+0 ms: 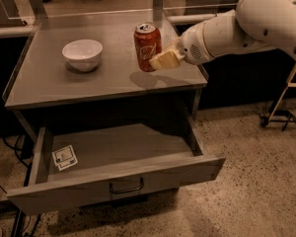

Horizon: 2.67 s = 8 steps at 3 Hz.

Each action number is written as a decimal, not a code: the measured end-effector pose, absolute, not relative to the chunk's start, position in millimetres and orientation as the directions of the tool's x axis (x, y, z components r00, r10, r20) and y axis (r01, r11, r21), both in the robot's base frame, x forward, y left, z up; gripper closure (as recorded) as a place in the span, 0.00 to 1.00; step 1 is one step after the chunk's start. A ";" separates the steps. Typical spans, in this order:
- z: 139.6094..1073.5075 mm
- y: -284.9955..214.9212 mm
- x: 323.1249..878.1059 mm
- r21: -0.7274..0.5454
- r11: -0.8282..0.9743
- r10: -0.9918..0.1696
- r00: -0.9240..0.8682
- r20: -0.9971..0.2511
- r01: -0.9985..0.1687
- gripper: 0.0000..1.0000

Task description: Place coke can into top drawer

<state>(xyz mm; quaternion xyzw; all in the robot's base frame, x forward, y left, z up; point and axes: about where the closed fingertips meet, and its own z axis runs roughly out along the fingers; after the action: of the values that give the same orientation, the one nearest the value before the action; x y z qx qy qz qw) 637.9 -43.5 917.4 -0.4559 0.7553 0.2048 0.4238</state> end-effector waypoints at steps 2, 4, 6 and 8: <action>920.4 -43.0 641.8 -0.093 0.496 -0.523 -0.211 -0.825 -0.863 1.00; 902.0 -60.6 582.5 -0.023 0.551 -0.486 -0.298 -0.821 -0.834 1.00; 888.0 -65.3 554.3 0.022 0.563 -0.479 -0.348 -0.806 -0.826 1.00; 803.0 -41.4 513.8 0.150 0.598 -0.428 -0.472 -0.770 -0.787 1.00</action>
Offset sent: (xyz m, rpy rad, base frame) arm -0.0471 -0.0349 -0.0018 -0.0253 -0.0088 -0.0626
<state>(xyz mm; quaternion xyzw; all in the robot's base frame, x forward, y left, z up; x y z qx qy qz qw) 513.8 -41.4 803.0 -0.3705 0.8200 0.2524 0.3557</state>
